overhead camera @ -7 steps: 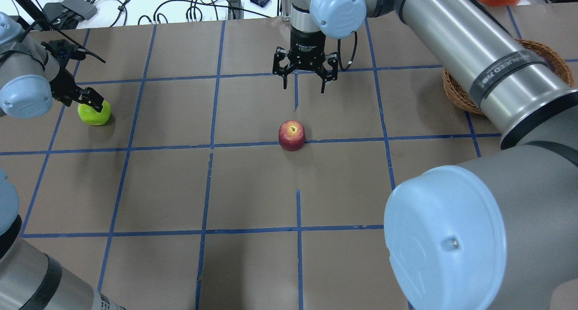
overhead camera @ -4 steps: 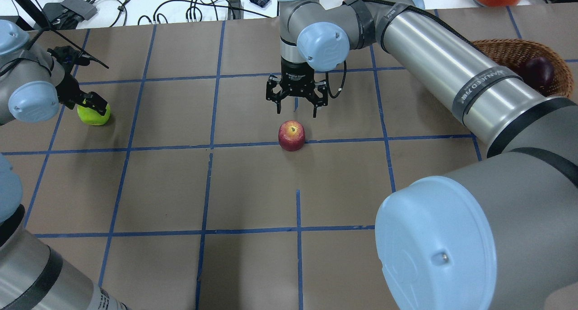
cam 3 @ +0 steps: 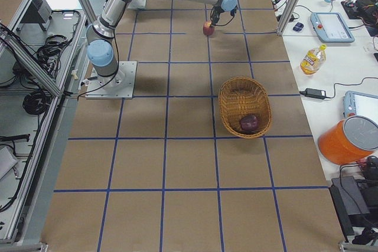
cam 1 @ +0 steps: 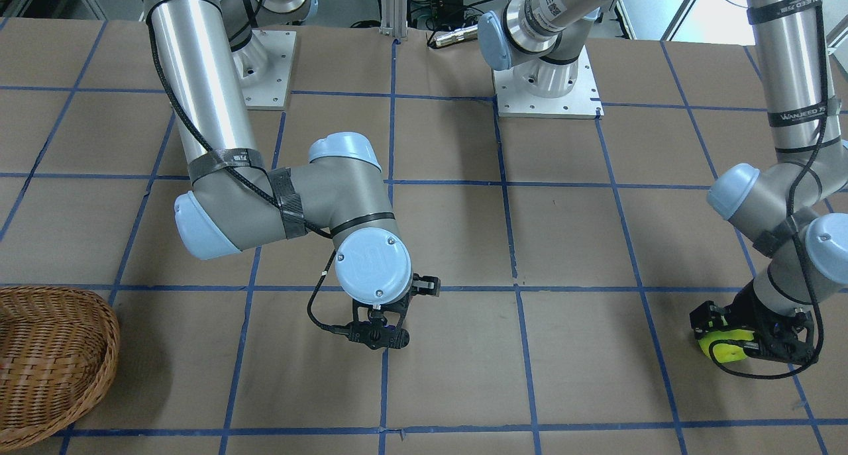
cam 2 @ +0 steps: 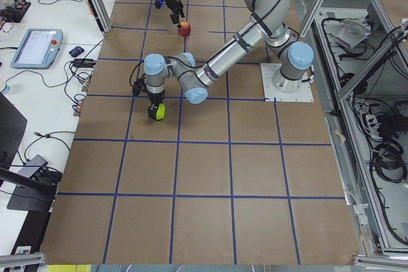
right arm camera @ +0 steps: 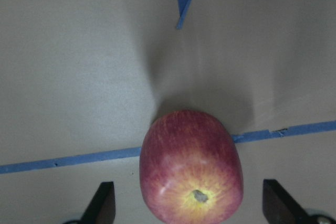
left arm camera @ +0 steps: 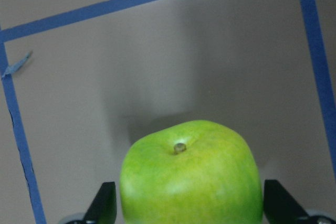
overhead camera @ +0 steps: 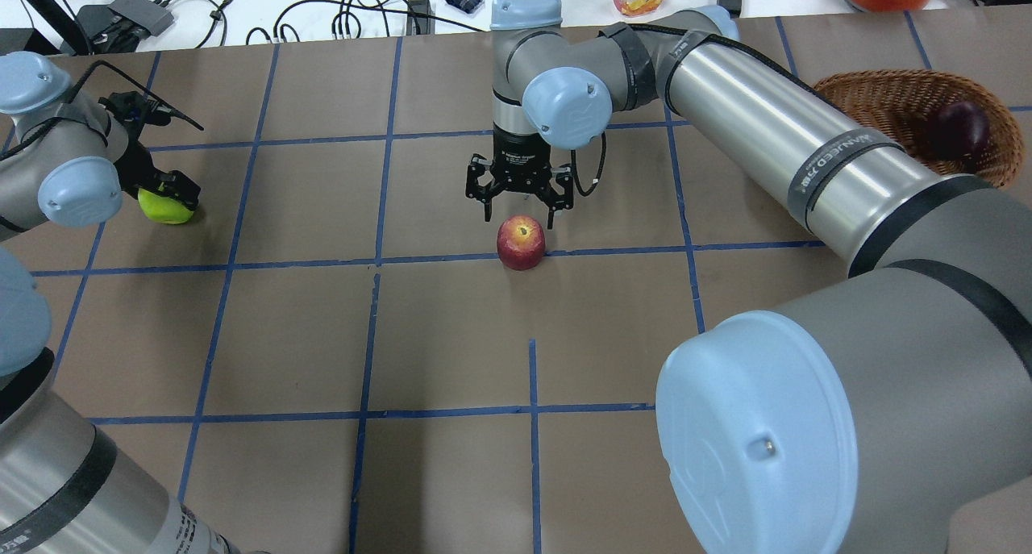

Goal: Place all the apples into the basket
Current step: 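Grasp the green apple with the left gripper while the right grasps the red-yellow apple, then carry the red-yellow apple to the basket while the left gripper moves the green apple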

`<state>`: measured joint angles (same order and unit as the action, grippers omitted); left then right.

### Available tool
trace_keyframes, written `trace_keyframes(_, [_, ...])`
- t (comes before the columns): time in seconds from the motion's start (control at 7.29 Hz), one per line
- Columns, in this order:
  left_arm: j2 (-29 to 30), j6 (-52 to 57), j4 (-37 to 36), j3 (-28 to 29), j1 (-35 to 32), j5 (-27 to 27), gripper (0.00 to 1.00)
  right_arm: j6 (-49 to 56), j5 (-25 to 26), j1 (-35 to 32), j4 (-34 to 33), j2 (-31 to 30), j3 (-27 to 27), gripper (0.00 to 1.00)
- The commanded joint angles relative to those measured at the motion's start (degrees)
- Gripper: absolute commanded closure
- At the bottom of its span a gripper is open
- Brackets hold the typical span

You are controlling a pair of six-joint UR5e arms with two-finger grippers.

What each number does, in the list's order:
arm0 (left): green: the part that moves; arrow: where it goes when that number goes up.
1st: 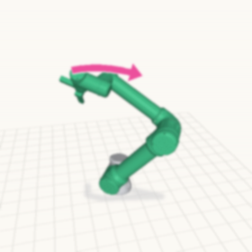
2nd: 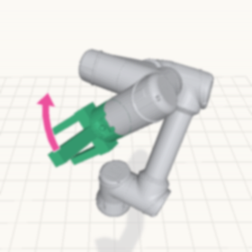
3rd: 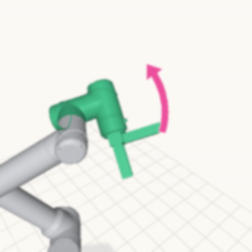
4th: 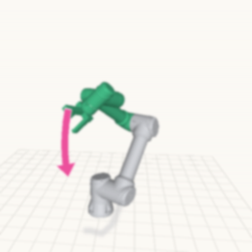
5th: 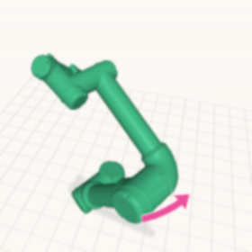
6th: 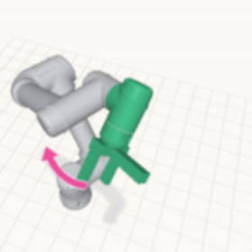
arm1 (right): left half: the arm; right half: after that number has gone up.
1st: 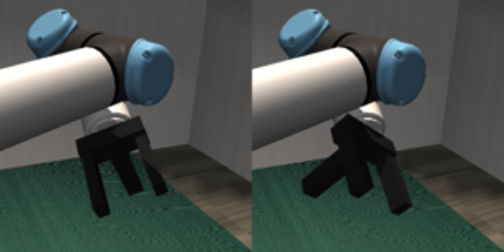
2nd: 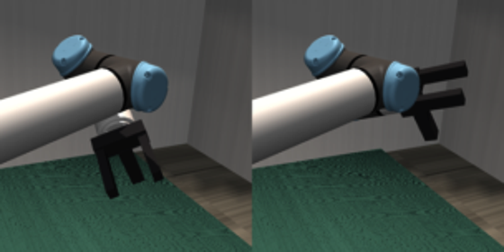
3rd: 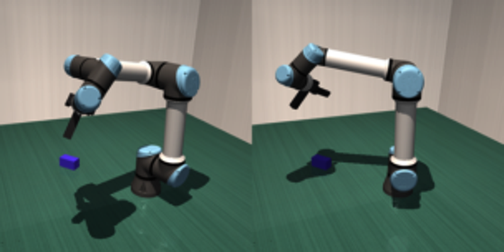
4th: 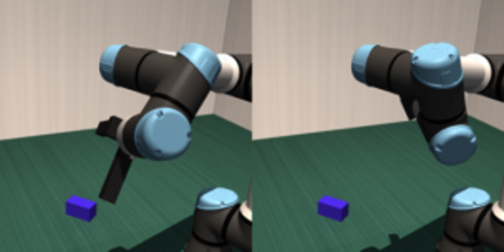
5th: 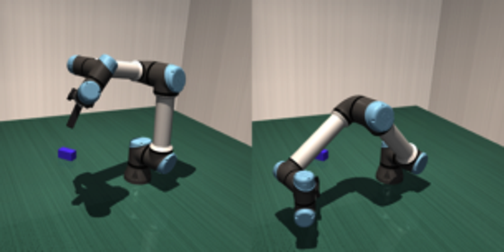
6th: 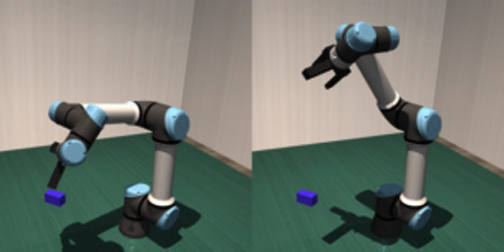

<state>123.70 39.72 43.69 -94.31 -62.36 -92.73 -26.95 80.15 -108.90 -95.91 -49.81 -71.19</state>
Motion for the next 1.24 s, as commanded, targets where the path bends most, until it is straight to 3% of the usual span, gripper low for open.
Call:
trace_keyframes(0.0, [0.75, 0.0, -0.27, 0.18, -0.04, 0.01, 0.34, -0.12, -0.08, -0.08, -0.16, 0.41, -1.65, 0.0])
trace_keyframes(0.14, [0.58, 0.0, -0.27, 0.27, -0.04, -0.43, 0.69, -0.12, -0.08, -0.08, -0.94, 0.33, -3.23, 0.0])
trace_keyframes(0.27, [-0.38, -0.17, 0.16, 0.18, -0.04, -0.52, 0.7, -0.12, -0.08, -0.08, -2.95, 0.41, -4.38, 0.0])
trace_keyframes(0.41, [-1.35, -1.82, 0.69, -0.17, -1.17, -0.6, 0.7, -0.03, -0.08, -0.08, -5.23, 0.41, -4.83, 0.06])
trace_keyframes(0.55, [-3.1, -4.36, 2.26, -1.13, -2.31, -0.52, 0.7, -0.12, -0.35, -0.08, -7.08, 0.41, -4.74, 0.68])
trace_keyframes(0.69, [-4.86, -6.91, 4.71, -2.18, -5.46, -0.34, 0.7, 0.4, -0.35, -0.08, -7.36, 0.41, -4.74, 1.0])
trace_keyframes(1.1, [-8.64, -20.87, 5.0, -8.58, -12.76, 0.09, 0.7, -0.12, 0.26, 2.01, -6.41, -4.13, -2.47, 1.0])
